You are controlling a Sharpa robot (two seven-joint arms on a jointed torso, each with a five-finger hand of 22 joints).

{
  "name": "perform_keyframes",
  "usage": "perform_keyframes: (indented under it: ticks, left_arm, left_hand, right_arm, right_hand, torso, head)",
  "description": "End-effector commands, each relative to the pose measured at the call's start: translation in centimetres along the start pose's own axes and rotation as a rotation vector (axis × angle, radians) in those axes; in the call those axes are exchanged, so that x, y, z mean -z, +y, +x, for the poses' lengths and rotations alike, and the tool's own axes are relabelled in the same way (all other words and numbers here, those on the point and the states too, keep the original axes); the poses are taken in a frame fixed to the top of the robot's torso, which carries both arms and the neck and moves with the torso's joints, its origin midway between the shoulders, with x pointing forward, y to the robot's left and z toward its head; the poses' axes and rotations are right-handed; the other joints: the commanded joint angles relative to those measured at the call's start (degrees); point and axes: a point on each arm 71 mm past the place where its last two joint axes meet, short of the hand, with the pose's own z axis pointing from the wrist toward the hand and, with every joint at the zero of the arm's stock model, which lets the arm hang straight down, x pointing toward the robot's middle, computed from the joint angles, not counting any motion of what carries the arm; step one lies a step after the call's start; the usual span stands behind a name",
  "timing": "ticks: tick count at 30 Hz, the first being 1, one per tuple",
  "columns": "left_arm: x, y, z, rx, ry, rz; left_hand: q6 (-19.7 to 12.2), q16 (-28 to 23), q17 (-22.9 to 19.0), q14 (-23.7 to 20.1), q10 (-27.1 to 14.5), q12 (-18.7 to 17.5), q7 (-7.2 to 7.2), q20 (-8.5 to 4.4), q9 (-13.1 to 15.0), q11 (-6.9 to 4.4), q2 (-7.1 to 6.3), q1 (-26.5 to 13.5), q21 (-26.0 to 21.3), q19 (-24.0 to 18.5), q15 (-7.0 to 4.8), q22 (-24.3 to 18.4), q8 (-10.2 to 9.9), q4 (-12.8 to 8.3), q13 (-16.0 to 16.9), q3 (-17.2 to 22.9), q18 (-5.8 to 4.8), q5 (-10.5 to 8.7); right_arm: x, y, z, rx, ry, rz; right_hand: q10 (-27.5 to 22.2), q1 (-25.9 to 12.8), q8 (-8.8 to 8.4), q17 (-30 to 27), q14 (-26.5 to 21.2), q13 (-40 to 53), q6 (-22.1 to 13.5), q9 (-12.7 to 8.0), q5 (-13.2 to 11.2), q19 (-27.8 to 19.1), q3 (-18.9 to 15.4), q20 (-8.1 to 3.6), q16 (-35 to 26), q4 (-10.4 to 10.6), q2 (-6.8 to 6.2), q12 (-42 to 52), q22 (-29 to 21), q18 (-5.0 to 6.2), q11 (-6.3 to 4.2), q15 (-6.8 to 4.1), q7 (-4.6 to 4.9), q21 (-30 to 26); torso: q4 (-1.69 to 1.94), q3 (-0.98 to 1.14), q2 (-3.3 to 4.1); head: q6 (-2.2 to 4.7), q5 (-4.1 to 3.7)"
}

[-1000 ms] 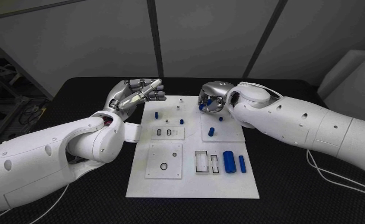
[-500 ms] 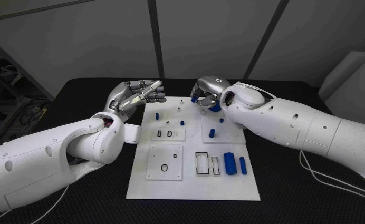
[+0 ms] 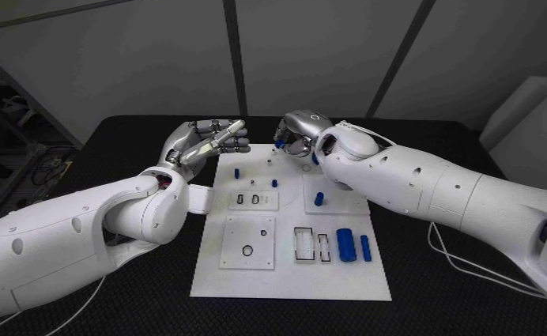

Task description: Assemble the parts on the task board

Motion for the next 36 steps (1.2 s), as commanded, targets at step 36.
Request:
perform_keyframes:
  ticks: [36]
  left_arm:
    - [0.0, -0.5, 0.4, 0.003, 0.025, 0.014]
  left_hand:
    - [0.0, -0.3, 0.1, 0.3, 0.0, -0.2, 0.31, -0.04, -0.1, 0.37, 0.47, 0.0, 0.1, 0.3, 0.03, -0.1, -0.4, -0.4, -0.1, -0.1, -0.54, -0.28]
  right_arm:
    - [-1.6, 0.6, 1.3, -0.001, 0.085, 0.017]
  right_hand:
    - [0.1, -1.0, -0.25, 0.0, 2.5, 0.0, 0.0, 0.0, -0.5, 0.0, 0.3, 0.24, 0.3, 0.3, -0.57, -0.2, 0.2, -0.97, 0.02, -0.21, 0.2, 0.3]
  torso:
    - [-0.05, -0.04, 0.15]
  head:
    - [-1.08, 0.37]
